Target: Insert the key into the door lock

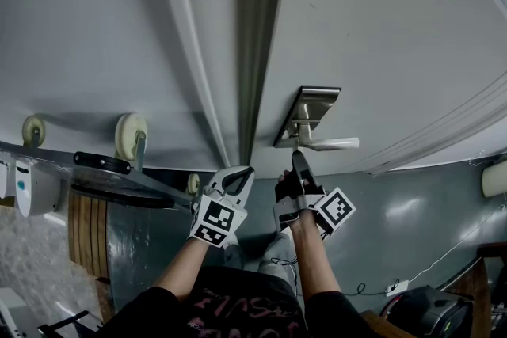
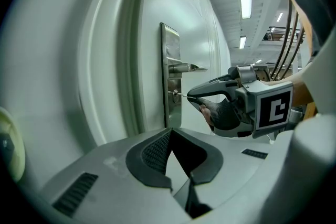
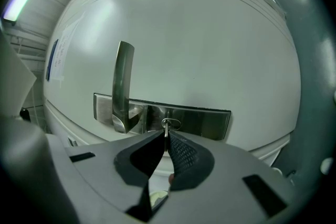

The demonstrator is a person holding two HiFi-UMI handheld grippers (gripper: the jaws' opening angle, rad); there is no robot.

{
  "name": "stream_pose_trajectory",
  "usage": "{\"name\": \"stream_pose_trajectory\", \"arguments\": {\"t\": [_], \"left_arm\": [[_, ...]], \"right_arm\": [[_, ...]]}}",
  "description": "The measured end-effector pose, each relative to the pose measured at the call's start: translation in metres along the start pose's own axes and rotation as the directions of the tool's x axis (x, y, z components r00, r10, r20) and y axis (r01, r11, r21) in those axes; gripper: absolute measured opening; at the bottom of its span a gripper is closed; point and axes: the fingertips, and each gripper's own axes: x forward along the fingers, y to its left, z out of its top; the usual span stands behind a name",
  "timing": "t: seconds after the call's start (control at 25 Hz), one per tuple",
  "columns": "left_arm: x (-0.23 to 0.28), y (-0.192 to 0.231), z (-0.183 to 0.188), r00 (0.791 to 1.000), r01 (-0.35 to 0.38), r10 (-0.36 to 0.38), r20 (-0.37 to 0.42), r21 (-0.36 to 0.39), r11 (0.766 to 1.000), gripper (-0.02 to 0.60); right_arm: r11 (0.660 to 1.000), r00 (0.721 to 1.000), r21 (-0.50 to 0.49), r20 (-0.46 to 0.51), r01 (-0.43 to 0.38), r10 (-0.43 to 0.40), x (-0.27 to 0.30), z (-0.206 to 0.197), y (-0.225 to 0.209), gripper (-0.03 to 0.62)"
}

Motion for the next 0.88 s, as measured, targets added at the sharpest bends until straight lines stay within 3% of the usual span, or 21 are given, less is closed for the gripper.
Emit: {"name": "stream_pose_trajectory", "arguments": {"t": [0.88], "left_arm": [[0.0027, -0.0011, -0.0013, 1.0, -0.007, 0.007, 0.003, -0.018, 1.0, 0.012]], "right_arm": [[1.0, 1.0, 0.011, -0.01, -0.008, 0.008, 0.0079, 0.0018, -0.0001, 0.078]]}}
